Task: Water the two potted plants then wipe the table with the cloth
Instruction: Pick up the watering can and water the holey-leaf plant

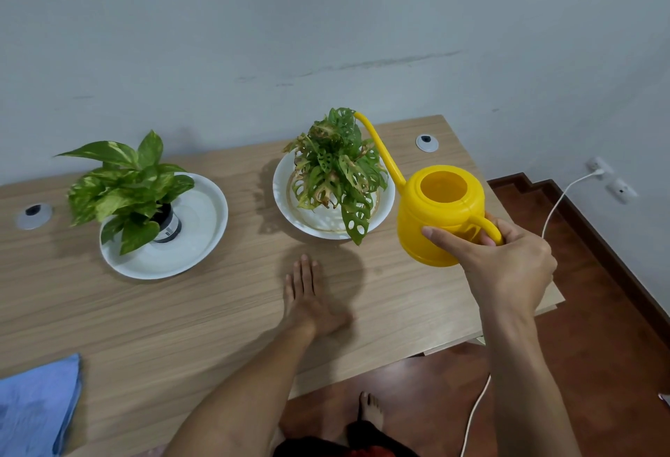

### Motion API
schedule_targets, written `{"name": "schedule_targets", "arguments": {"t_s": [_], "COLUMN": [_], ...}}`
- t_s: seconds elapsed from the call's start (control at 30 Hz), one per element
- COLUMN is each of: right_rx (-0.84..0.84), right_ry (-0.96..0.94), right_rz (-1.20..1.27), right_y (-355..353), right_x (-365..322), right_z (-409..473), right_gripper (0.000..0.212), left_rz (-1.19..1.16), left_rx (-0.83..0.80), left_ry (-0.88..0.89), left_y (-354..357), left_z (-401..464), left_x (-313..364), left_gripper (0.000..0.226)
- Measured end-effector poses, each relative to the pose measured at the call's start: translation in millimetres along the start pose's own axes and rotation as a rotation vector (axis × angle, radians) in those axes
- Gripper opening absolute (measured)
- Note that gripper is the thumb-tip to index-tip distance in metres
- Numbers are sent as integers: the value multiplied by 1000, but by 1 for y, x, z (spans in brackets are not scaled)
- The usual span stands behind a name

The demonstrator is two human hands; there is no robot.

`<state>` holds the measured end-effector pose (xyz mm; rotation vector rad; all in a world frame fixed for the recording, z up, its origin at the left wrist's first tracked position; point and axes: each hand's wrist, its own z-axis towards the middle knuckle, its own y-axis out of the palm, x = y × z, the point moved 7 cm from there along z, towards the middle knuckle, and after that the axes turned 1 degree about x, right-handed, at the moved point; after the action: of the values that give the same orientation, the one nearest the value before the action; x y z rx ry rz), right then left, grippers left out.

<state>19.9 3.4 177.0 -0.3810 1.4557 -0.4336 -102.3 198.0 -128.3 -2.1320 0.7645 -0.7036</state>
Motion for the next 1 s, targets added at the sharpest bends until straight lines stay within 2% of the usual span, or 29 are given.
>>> {"name": "schedule_targets", "arguments": {"t_s": [0.63, 1.0], "right_rx": [-58, -62], "right_ry": [-63, -33], "right_rz": [3, 4], "right_y": [12, 9], "right_x": [-11, 0], "right_z": [-6, -13], "right_gripper": [39, 35], "left_rz": [-68, -81], "left_rx": [52, 35], "left_ry": [47, 57], "left_y": [3, 2], "left_z": [2, 2], "left_x": [-1, 0], "left_gripper": [145, 145]}}
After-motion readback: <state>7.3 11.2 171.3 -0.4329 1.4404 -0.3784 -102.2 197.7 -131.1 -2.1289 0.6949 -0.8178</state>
